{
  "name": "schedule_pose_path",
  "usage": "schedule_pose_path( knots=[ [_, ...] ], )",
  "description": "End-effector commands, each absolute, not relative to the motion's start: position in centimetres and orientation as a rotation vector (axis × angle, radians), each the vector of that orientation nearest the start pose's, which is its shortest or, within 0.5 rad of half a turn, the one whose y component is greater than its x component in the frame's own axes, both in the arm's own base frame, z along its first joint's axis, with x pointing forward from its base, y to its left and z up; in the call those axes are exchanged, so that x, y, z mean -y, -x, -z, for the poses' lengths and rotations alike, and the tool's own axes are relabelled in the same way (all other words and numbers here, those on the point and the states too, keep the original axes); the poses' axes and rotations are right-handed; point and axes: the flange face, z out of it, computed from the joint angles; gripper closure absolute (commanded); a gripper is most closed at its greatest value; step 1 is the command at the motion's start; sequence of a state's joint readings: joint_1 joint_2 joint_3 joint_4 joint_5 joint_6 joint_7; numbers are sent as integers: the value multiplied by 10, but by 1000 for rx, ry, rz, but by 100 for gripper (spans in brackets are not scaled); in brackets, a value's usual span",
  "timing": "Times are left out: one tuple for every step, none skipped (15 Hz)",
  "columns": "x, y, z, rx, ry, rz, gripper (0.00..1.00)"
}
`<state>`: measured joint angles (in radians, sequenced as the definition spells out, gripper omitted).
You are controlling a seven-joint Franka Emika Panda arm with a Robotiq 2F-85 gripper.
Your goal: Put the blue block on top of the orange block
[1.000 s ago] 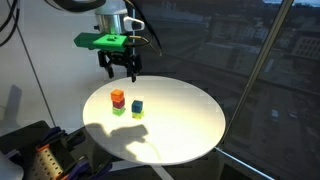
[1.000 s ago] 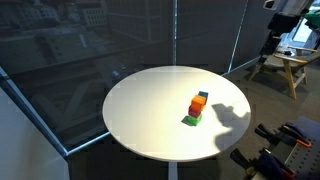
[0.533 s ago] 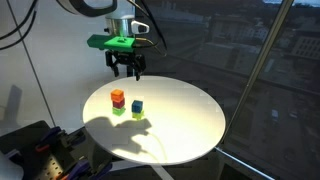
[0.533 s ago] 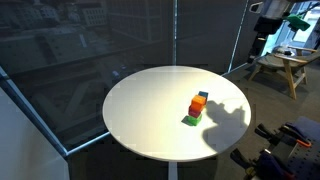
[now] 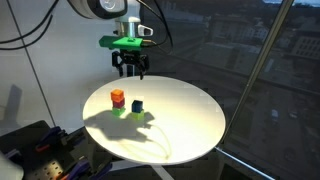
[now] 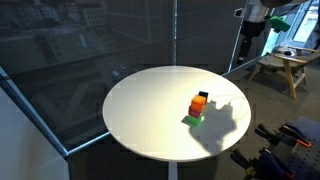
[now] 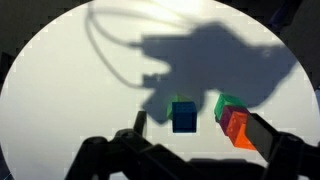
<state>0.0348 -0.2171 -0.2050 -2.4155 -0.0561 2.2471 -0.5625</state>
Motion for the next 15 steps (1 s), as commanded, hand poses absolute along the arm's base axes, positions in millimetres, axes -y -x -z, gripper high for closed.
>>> schedule_pose_path(
  knots=[
    [75,-483,-392,688,3062,-23,0],
    [72,-488,-390,694,3058,-39,0],
    [69,-493,-387,699,3055,-54,0],
    [67,-499,-385,704,3054,-64,0],
    [64,-504,-383,709,3052,-70,0],
    [62,-509,-380,712,3052,-75,0],
    [60,-514,-378,717,3051,-72,0],
    [57,-519,-375,720,3050,-72,0],
    [55,-523,-372,721,3051,-68,0],
    [53,-527,-369,728,3049,-70,0],
    [51,-530,-365,730,3051,-75,0],
    [49,-534,-360,736,3049,-78,0],
    [48,-536,-356,740,3047,-84,0],
    [47,-538,-351,747,3043,-89,0],
    [45,-540,-346,753,3038,-93,0]
  ],
)
